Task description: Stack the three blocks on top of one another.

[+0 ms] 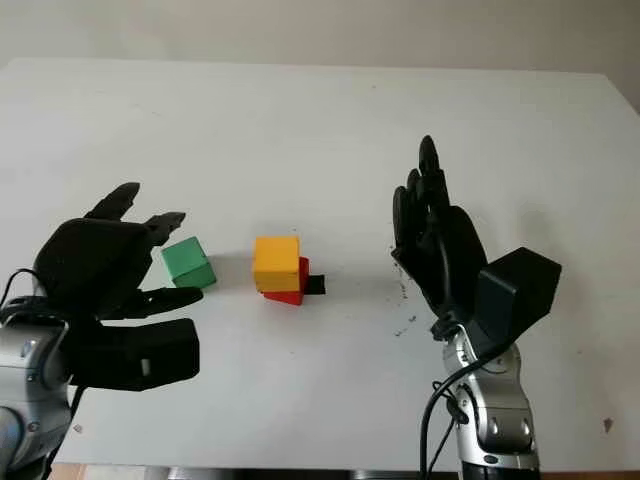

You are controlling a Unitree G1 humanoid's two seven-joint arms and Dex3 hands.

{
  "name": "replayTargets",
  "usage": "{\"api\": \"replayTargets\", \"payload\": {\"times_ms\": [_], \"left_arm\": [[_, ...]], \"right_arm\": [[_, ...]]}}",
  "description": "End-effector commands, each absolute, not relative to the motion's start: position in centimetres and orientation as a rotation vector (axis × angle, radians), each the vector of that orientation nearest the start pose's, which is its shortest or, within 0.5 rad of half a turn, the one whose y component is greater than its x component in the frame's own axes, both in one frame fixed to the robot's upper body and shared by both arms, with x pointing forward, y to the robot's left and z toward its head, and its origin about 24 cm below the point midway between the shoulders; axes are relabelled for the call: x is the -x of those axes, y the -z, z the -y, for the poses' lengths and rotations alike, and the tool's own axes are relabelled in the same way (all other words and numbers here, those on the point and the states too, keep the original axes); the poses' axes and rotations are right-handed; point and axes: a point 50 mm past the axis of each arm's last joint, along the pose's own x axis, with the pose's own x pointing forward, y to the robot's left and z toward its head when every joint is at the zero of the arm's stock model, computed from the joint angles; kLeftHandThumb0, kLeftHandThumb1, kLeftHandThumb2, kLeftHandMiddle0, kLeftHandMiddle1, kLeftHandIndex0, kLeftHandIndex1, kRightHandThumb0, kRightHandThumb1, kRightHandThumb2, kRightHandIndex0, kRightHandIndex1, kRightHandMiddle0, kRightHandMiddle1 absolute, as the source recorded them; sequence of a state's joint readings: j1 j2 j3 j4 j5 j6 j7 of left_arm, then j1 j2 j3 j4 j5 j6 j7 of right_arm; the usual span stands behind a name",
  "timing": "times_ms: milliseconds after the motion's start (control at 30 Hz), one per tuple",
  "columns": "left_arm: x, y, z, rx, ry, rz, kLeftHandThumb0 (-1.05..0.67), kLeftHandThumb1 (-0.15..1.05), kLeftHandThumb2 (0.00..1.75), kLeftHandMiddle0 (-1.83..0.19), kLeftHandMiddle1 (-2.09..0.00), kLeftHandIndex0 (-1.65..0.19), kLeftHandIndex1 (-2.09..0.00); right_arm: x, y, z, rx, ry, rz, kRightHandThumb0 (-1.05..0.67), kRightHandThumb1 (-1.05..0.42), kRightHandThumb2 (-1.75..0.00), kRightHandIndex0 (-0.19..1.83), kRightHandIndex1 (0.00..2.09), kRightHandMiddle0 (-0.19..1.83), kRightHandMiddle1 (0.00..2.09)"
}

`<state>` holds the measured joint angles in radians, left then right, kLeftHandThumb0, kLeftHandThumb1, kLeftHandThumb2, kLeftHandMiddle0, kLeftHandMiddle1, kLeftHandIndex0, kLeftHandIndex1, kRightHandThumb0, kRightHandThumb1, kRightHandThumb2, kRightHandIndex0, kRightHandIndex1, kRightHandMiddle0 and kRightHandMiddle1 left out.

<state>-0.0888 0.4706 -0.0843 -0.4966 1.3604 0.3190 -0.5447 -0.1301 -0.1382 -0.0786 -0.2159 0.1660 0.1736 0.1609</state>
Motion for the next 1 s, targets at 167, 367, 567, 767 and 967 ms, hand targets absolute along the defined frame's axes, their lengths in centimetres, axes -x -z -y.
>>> {"api": "replayTargets", "payload": {"times_ms": [167, 367, 567, 767, 967], "left_arm": [[-25.07, -15.79, -19.27, -1.711, -0.131, -0.029, -0.88, 1.05, 0.28, -0.09, -0.05, 0.07, -1.41], [-25.14, -15.71, -19.21, -1.665, -0.102, -0.041, -0.87, 1.05, 0.29, -0.14, -0.06, -0.07, -1.14], [-25.21, -15.76, -19.24, -1.666, -0.06, -0.034, -0.81, 1.05, 0.26, -0.16, -0.06, -0.11, -1.11], [-25.13, -15.81, -19.11, -1.657, -0.022, -0.022, -0.71, 1.05, 0.23, -0.19, -0.06, -0.19, -1.05], [-24.93, -15.74, -19.38, -1.666, -0.047, 0.037, -0.43, 1.05, 0.28, -0.22, -0.06, -0.21, -1.09]], "right_arm": [[-26.72, -11.27, 17.35, 0.002, -0.144, 0.18, -0.75, -1.05, -0.61, -0.19, 0.0, -0.19, 0.0], [-26.61, -11.29, 17.4, 0.008, -0.14, 0.175, -0.74, -1.05, -0.62, -0.19, 0.0, -0.19, 0.0], [-26.57, -11.3, 17.69, -0.002, -0.148, 0.182, -0.72, -1.05, -0.62, -0.19, 0.0, -0.19, 0.0], [-26.53, -11.34, 17.73, -0.007, -0.147, 0.185, -0.69, -1.05, -0.62, -0.19, 0.0, -0.19, 0.0], [-26.51, -11.32, 17.82, -0.018, -0.14, 0.189, -0.7, -1.05, -0.59, -0.19, 0.0, -0.19, 0.0]]}}
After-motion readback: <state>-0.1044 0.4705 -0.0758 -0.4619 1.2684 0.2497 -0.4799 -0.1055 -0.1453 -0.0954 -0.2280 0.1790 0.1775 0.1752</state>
